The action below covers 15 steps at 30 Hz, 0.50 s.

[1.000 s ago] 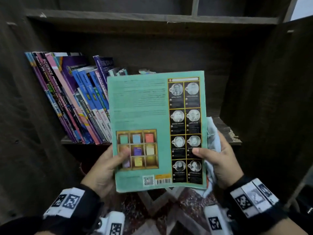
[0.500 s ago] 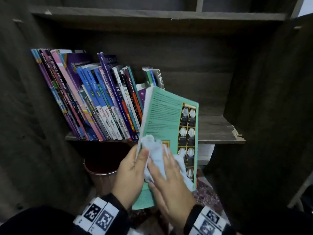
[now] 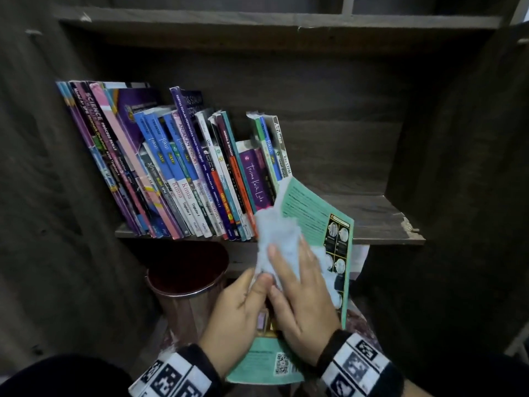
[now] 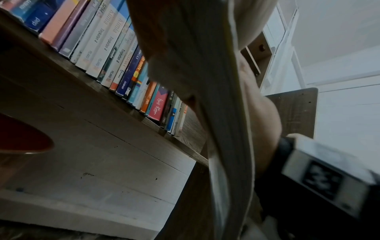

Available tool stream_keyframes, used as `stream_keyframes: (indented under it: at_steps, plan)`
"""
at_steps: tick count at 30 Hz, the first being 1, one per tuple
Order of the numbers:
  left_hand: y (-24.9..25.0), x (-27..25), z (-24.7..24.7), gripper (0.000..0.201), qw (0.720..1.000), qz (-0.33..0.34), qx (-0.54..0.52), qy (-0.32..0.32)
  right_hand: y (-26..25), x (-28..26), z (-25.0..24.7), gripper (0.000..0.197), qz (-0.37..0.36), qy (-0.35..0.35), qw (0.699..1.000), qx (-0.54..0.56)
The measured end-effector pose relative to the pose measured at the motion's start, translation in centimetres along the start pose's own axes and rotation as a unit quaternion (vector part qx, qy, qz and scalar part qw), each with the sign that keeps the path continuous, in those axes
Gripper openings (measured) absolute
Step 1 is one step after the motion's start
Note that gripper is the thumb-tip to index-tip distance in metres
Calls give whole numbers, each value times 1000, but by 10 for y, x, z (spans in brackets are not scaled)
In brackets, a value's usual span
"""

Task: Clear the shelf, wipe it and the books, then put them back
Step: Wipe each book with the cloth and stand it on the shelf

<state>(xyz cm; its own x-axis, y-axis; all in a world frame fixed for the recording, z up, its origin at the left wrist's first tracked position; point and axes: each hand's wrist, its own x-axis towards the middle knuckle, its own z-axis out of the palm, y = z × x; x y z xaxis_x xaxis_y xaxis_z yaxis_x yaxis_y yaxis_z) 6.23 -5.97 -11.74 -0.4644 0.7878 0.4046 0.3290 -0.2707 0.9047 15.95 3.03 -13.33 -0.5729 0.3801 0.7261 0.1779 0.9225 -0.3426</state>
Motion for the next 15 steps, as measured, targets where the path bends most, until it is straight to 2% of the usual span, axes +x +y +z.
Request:
stream_keyframes:
  at_steps: [1,2,4,6,8,9,11,13,15]
  plan:
    - [1,1,-1,33,1000,-3,-8,5,7,4,-1,48,-37,5,999,-28]
    - [3,1,-1,34,1000,-12,-22,5,14,11,-5,47,-15,18,999,-32]
    - [9,0,-2,33,999,-25,-43,-19,39,24,-13,43,121,54,991,-2]
    - [12,-1,-1,33,998,-23,-39,-33,62,30,-20,44,271,87,957,50]
    - [13,-1,-1,34,998,-18,-40,-39,66,28,-20,47,343,120,928,79]
    - [14,-1,-1,33,998,-10,-41,-36,58,23,-17,50,351,111,927,70]
    - [14,2,0,31,999,16,-33,-7,34,4,-5,55,302,38,952,41]
    - [16,6,-1,30,998,33,-40,30,2,-21,12,53,198,-56,978,15]
    - [16,11,-4,30,996,31,-66,52,-13,-38,21,53,74,-86,993,-28]
